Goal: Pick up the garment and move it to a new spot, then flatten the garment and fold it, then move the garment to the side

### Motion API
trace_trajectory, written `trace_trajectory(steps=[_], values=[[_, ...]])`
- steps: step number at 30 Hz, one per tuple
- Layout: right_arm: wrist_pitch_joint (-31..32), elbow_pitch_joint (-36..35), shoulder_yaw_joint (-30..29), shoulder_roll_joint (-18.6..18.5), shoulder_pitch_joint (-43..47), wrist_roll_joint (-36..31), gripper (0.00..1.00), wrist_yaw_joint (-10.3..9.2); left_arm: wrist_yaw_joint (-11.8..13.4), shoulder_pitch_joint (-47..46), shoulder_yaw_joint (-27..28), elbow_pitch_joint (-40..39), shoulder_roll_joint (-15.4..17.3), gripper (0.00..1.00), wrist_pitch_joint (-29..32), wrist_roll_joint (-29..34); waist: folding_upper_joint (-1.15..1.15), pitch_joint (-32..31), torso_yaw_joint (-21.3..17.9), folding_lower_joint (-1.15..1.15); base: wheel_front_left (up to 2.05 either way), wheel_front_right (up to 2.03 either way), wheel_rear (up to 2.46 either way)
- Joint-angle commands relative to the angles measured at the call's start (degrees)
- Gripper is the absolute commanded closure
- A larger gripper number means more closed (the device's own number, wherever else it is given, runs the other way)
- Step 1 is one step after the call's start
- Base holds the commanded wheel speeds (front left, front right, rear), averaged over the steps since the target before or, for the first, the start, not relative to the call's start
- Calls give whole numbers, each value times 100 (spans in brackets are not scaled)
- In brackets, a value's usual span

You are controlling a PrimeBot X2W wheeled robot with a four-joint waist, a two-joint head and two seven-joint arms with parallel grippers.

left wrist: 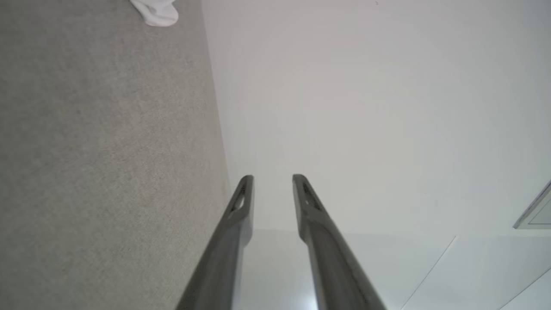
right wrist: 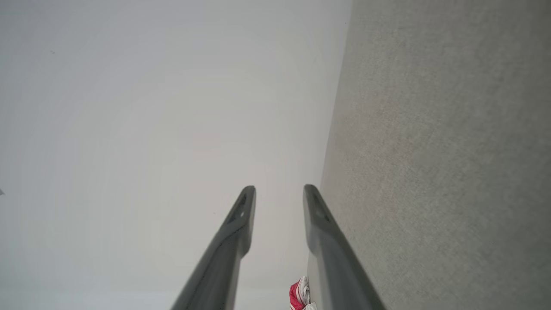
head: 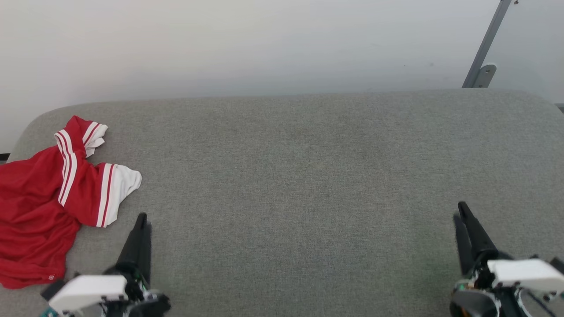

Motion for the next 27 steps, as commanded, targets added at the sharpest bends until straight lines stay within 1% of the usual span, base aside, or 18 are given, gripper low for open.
trace_trajectory(steps=[1, 7, 12, 20, 22, 23, 27], values=[[-15, -5, 10, 0, 3, -6, 0, 0, 3, 4, -11, -8, 0, 0, -11, -7, 0, -1, 0, 0, 0, 0, 0], [-190, -80, 124, -22, -14, -184, 0, 0, 77, 27, -125, -193, 32, 0, -177, 23, 0, -3, -2, 0, 0, 0, 0], [-333, -108, 207, -81, -38, -569, 0, 0, 200, 45, -215, -335, 119, 0, -334, 316, 0, -8, -6, 0, 0, 0, 0], [-519, -110, 305, -237, -102, -1620, 0, 0, 515, 59, -447, -487, 374, 0, -547, 1309, 0, -24, -14, 0, 0, 0, 0], [-545, -104, 322, -271, -117, -1901, 0, 1, 570, 57, -525, -494, 459, 0, -596, 1594, 0, -28, -17, 0, 0, 0, 0], [-545, -104, 322, -271, -117, -1901, 0, 1, 570, 57, -525, -494, 459, 0, -596, 1594, 0, -28, -17, 0, 0, 0, 0], [-604, -61, 368, -356, -131, -2438, 0, 1, 656, 50, -666, -485, 583, 0, -693, 2094, 0, -38, -25, 0, 0, 0, 0]])
